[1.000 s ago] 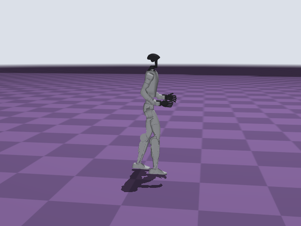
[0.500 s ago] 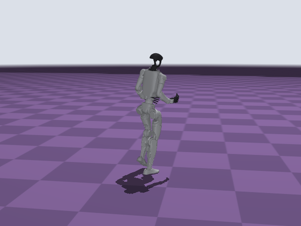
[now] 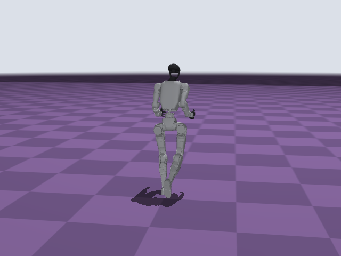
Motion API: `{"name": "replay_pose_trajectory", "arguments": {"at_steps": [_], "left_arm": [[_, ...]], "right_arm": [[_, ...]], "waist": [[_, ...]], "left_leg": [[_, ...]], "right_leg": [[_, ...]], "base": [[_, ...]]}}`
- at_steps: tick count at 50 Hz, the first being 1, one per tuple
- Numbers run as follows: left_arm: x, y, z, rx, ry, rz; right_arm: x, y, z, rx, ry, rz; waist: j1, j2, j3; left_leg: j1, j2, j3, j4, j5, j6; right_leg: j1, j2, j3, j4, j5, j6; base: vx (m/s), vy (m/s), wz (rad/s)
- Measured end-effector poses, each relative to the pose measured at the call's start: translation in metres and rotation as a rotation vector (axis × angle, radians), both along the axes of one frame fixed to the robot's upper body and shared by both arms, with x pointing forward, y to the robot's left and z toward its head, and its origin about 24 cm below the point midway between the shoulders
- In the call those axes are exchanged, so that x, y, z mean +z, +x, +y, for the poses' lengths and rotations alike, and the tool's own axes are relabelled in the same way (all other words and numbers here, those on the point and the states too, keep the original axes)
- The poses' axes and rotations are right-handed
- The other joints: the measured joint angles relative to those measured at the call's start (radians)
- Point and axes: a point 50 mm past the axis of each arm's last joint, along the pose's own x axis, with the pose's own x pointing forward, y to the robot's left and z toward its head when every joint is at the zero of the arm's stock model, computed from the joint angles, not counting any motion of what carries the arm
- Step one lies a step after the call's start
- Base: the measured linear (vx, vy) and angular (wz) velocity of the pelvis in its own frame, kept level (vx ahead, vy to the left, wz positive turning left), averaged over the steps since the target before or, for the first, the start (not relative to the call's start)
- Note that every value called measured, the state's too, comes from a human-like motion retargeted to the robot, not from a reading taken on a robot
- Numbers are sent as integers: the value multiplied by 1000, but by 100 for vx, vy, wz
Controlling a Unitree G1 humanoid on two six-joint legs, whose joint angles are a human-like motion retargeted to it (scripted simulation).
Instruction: Walk run
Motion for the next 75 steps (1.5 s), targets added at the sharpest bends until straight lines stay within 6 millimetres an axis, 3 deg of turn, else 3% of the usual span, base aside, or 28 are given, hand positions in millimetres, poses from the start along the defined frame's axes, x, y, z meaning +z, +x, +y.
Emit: {"name": "replay_pose_trajectory", "arguments": {"at_steps": [3, 6, 11, 12, 14, 15, 20, 22, 25, 27, 30, 32, 33, 35, 37, 38, 42, 45, 50, 55, 57, 58, 61, 64, 66, 69, 72, 75], "left_arm": [[35, 28, -4, -80, 0, -164], [46, 34, -3, -151, 28, -197], [1, 7, 5, -181, 66, 42], [-12, -1, 3, -200, 64, 115], [-39, -22, -3, -266, 67, 255], [-51, -33, -3, -305, 76, 321], [-113, -137, 22, -378, 155, 768], [-128, -181, 18, -338, 39, 900], [-132, -222, 14, -228, -209, 957], [-130, -231, 17, -124, -287, 928], [-121, -217, 19, -3, -282, 835], [-113, -189, 16, 51, -251, 732], [-108, -172, 17, 68, -234, 673], [-92, -130, 19, 65, -179, 539], [-65, -85, 16, 7, -90, 376], [-53, -71, 7, -27, -56, 313], [11, 1, -8, -126, 1, -50], [46, 16, -32, -242, -35, -209], [63, 6, -26, -314, 78, -256], [50, -9, -8, -284, 238, -145], [27, -23, -4, -280, 216, -51], [7, -41, 2, -276, 211, 46], [-48, -98, 4, -347, 175, 352], [-66, -134, 7, -353, 130, 486], [-68, -148, 14, -335, 126, 540], [-68, -154, 22, -283, 88, 560], [-56, -138, 32, -227, 70, 476], [-33, -104, 38, -170, 134, 331]], "right_arm": [[3, -16, -12, -95, 3, -3], [0, -30, -22, -153, -5, 28], [2, -32, -47, -196, -123, 53], [6, -29, -52, -208, -144, 38], [17, -22, -57, -217, -177, -13], [23, -17, -59, -212, -190, -43], [56, 16, -63, -112, -183, -192], [67, 29, -66, -81, -212, -231], [75, 34, -79, -125, -288, -249], [68, 29, -81, -148, -306, -219], [52, 20, -77, -188, -275, -159], [40, 12, -68, -195, -224, -120], [34, 10, -60, -184, -190, -103], [24, 11, -42, -144, -113, -82], [16, 6, -29, -89, -59, -52], [7, -7, -26, -63, -49, 2], [-18, -40, -20, 17, 12, 147], [-23, -66, -34, 18, -31, 221], [-17, -89, -66, -66, -118, 260], [8, -47, -57, -98, -111, 71], [27, -25, -50, -81, -116, -35], [34, -20, -43, -50, -116, -71], [50, 1, -47, -68, -87, -172], [64, 18, -50, -47, -142, -236], [65, 17, -55, -76, -179, -233], [56, 11, -55, -92, -169, -194], [51, 9, -48, -62, -106, -185], [53, 21, -33, 15, -37, -215]], "waist": [[-75, 27, 21], [-194, 75, 17], [-272, 182, -9], [-270, 201, -10], [-264, 229, 4], [-249, 236, 18], [-70, 150, 57], [31, 94, 59], [176, 81, 53], [285, 4, 47], [369, -116, 51], [382, -186, 76], [353, -201, 87], [249, -197, 95], [125, -124, 85], [96, -95, 77], [2, -61, 27], [-71, -41, -29], [-264, 156, -70], [-327, 171, 17], [-324, 98, 14], [-279, 78, -1], [-157, 92, -31], [56, 34, -78], [146, 3, -92], [246, -121, -91], [298, -194, -30], [294, -176, 10]], "left_leg": [[146, -38, -48, -107, 6, -8], [333, -70, -133, -312, 124, -31], [533, -20, -177, -503, 794, -251], [550, -15, -192, -500, 937, -300], [538, 5, -190, -363, 1079, -380], [504, 16, -162, -209, 1082, -393], [204, -188, -184, 432, 897, -384], [15, -106, -34, 571, 729, -242], [-271, 45, 48, 614, 533, -87], [-400, 61, 117, 470, 485, -53], [-518, -10, 144, 73, 476, -4], [-478, -58, 123, -191, 435, -27], [-442, -63, 140, -264, 400, -41], [-362, -50, 165, -292, 431, 54], [-285, -64, 53, -120, 370, 113], [-258, -86, -127, -38, 347, 62], [-17, -20, -93, 44, 98, 20], [245, -48, -78, -182, 214, -51], [534, 56, -191, -412, 1082, -359], [567, 15, -234, 25, 1082, -393], [557, -65, -185, 156, 1082, -379], [526, -108, -132, 235, 1082, -337], [261, -71, -83, 614, 888, -174], [-27, 31, 112, 621, 685, -38], [-172, 28, 110, 459, 615, -10], [-259, -11, 237, 45, 555, 52], [-210, -139, 169, -416, 504, 21], [-162, -89, 54, -576, 431, -28]], "right_leg": [[-217, -187, -94, 95, -213, -171], [-381, -314, -153, -12, -303, -142], [-521, -304, -97, -421, -397, 84], [-518, -304, -113, -476, -412, 78], [-479, -323, -227, -472, -414, -83], [-451, -301, -266, -424, -434, -195], [-220, -248, -83, -277, -711, -194], [-116, -189, -33, -315, -753, -233], [99, -78, -17, -510, -642, -240], [251, -50, 38, -685, -347, -167], [413, -104, 65, -826, 218, 36], [440, -182, 4, -657, 292, 131], [438, -169, 48, -538, 292, 132], [445, -4, 194, -419, 292, 118], [401, 157, 87, -334, 276, 128], [364, 174, -2, -226, 226, 110], [31, 12, -147, 155, -114, -28], [-196, -135, -134, 60, -264, -73], [-397, -230, -143, -449, -318, -29], [-331, -242, -53, -729, -428, -52], [-297, -236, -13, -615, -162, -194], [-283, -180, 63, -501, -311, -273], [-155, -130, 55, -357, -517, -305], [49, -43, 153, -491, -480, -326], [209, -30, 117, -645, -236, -248], [375, -101, 96, -719, 235, 15], [447, -155, 21, -476, 292, 191], [522, -42, 73, -398, 292, 190]], "base": [[134, -35, 199], [165, -60, 222], [178, -68, 82], [182, -69, 21], [174, -70, -2], [175, -86, -95], [196, -89, -122], [199, -51, -160], [218, -46, -104], [241, -52, -101], [224, -52, -30], [236, -56, 11], [249, -64, 102], [261, -80, 194], [290, -92, 213], [285, -75, 112], [242, -79, 26], [253, -81, 57], [244, -73, 76], [230, -95, -28], [246, -118, -68], [236, -108, -185], [297, -95, -122], [260, -40, -193], [252, -36, -43], [255, -47, -8], [237, -63, -12], [240, -59, -10]]}}
